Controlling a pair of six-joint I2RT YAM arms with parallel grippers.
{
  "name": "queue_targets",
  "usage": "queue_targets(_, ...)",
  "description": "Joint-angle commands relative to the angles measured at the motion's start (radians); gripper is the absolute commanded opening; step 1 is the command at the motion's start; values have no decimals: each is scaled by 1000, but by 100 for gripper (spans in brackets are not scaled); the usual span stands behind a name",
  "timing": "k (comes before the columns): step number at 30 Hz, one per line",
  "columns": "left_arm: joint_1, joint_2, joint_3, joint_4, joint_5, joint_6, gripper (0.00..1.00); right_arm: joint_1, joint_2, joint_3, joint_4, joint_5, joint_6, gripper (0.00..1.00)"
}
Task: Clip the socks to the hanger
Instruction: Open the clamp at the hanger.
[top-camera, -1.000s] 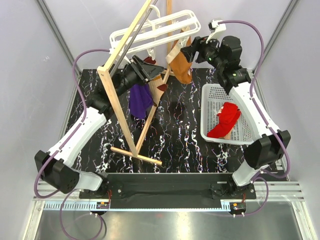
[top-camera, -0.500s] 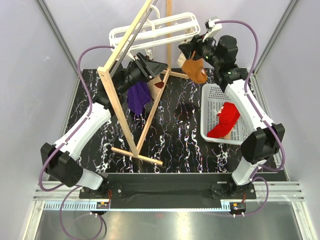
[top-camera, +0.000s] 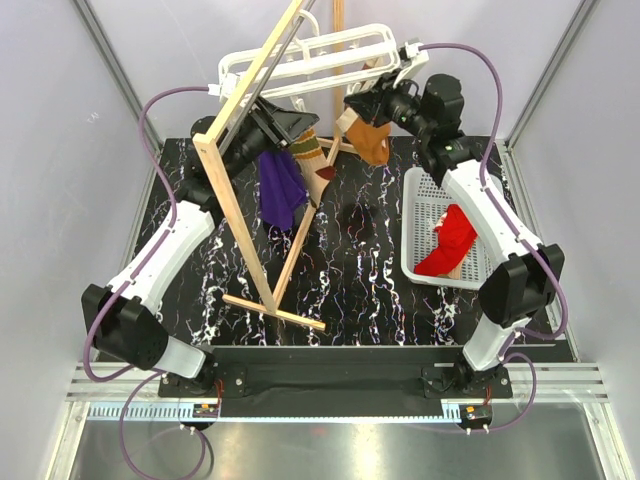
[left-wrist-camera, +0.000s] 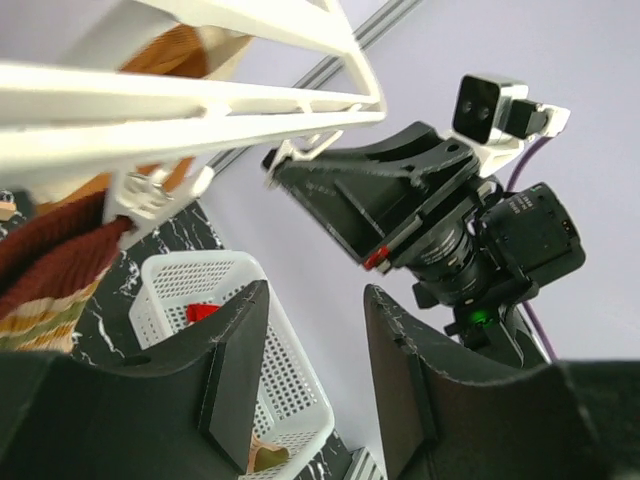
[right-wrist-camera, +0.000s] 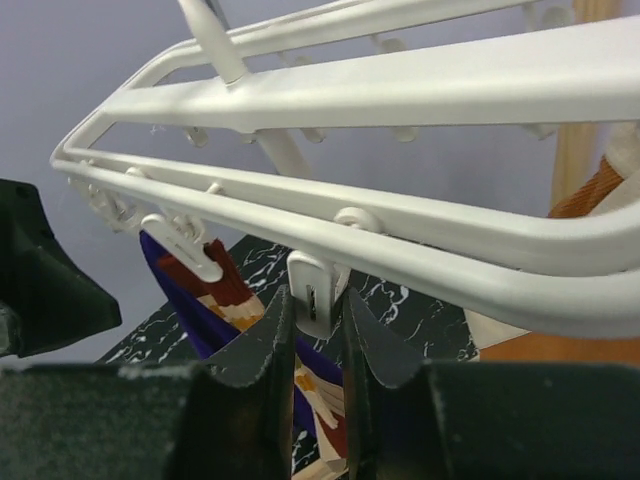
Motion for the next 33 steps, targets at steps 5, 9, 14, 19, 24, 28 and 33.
queue_targets(5,12,-18,2,177,113,-32,48,83,-131,-90,-40,-2,41,0)
queue_targets(9,12,-10,5,190,138,-42,50,104,-170,-135,-54,-9,63,0)
queue_targets(14,11,13,27,129,150,-69,53,147,-185,-140,-152,-8,23,0)
queue_targets(19,-12,-1,34,59,83,8,54,166,-206,-143,-201,21,6,0)
queue_targets(24,-52,-2,77,-23,7,109,54,180,-205,-109,-262,41,-24,0)
queue_targets(28,-61,13,108,-42,-19,149,54,184,-205,-91,-294,49,-40,0)
queue_targets(33,-81,30,128,-92,-48,206,54,186,-213,-87,-302,53,-48,0)
